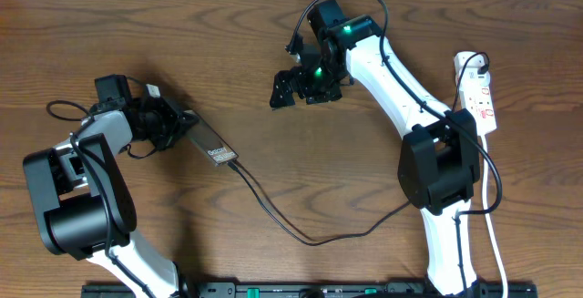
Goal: Plug charger to phone and switch on socket
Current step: 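Lower the phone flat onto the table with the left gripper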
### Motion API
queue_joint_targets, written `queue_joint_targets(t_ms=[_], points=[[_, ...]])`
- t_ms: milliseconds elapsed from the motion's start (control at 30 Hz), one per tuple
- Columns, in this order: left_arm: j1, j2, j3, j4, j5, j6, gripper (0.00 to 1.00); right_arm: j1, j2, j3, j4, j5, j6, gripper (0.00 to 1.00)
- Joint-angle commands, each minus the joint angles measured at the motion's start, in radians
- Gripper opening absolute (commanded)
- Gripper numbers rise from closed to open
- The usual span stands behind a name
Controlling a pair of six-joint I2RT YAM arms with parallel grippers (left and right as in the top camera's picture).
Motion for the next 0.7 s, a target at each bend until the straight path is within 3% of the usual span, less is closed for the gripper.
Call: queue_joint_targets(t_ms=[0, 300, 667], points=[[0.0, 0.011, 0.01, -0.01, 0.039, -0.001, 0.08, 0.005, -0.021, 0.012, -0.001, 0.0, 0.007, 0.99], [0.0, 0.011, 0.01, -0.02, 0.039, -0.001, 0.23, 0.005, -0.021, 0.012, -0.002, 0.0, 0.006, 0.99], [0.0, 0.011, 0.01, -0.029, 0.039, -0.001, 0.24, 0.005, -0.021, 0.012, -0.005, 0.0, 0.006, 0.99]])
